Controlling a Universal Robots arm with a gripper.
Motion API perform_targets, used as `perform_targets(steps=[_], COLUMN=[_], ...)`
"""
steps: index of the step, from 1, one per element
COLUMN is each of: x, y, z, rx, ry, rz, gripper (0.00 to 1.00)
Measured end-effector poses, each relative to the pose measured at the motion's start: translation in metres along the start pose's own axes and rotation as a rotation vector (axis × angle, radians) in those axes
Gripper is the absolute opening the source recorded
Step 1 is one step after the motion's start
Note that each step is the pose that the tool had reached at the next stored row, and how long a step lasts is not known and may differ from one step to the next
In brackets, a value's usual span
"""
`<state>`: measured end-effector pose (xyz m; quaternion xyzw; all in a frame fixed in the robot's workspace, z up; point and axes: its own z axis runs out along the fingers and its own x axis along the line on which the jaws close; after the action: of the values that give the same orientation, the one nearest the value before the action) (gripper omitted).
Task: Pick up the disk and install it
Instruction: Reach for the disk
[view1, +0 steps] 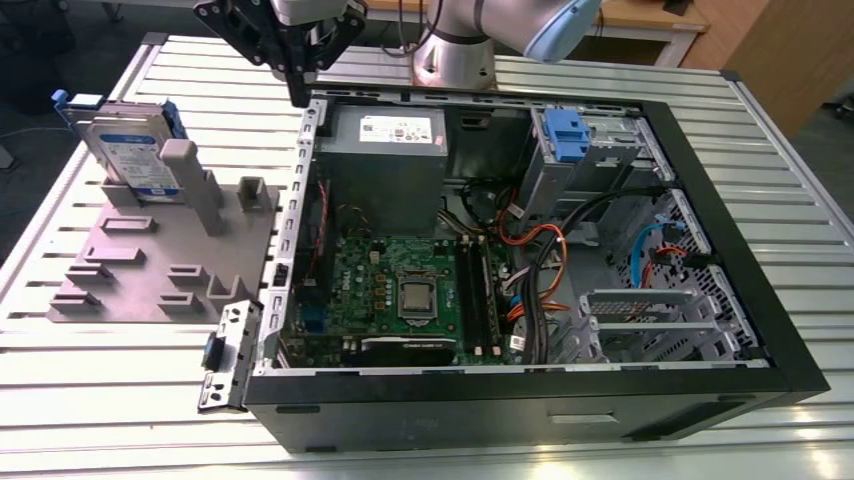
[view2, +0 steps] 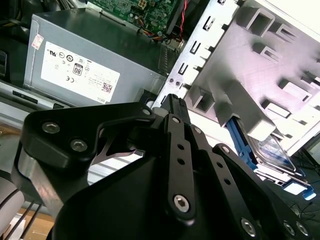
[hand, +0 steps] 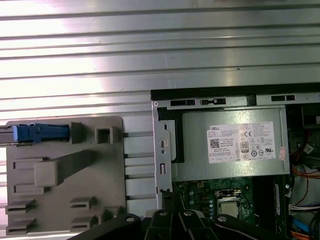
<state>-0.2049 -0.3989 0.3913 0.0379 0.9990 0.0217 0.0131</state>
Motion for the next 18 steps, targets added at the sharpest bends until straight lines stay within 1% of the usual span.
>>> perform_targets(steps=[18], x=[0.0041], y=[-0.0003], z=[-0.0001], rx=[0.0000], ry=[0.0000], rz=[0.000], gripper=[0.11])
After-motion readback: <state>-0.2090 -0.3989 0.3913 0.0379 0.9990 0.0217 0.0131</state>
